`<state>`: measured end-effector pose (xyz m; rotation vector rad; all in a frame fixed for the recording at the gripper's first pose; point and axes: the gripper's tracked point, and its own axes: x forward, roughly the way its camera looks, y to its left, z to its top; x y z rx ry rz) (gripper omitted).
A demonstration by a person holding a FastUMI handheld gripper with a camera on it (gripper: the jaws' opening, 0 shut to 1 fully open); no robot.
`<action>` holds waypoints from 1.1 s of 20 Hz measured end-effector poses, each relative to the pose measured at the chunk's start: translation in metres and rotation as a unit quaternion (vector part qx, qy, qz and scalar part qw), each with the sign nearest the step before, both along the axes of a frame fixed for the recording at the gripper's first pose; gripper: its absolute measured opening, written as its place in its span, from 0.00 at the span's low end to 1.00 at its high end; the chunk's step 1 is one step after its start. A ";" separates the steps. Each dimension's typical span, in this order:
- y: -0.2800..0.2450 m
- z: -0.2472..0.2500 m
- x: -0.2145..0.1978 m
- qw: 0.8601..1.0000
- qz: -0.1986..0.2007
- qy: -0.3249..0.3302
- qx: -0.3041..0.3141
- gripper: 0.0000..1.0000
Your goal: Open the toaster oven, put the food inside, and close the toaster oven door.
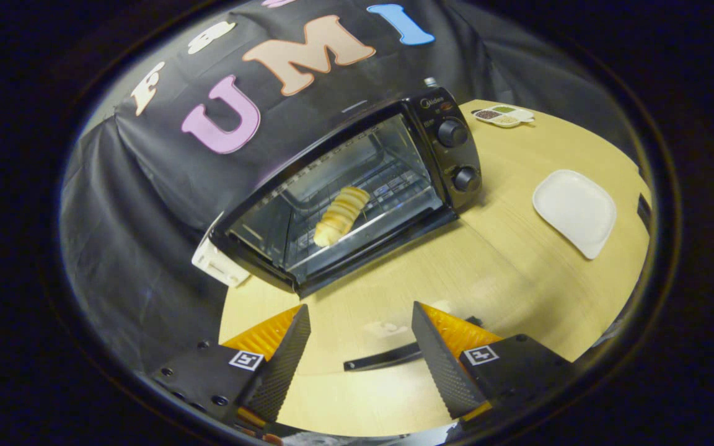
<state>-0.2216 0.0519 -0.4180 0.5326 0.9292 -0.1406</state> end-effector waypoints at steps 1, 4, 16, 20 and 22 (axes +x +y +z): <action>-0.002 -0.003 -0.006 1.000 0.009 0.006 -0.009 1.00; -0.009 -0.007 -0.022 0.998 0.035 0.020 -0.053 1.00; -0.051 -0.044 -0.079 0.958 0.147 0.137 -0.207 1.00; -0.058 -0.061 -0.080 0.948 0.171 0.154 -0.218 1.00; -0.056 -0.062 -0.075 0.949 0.176 0.148 -0.214 1.00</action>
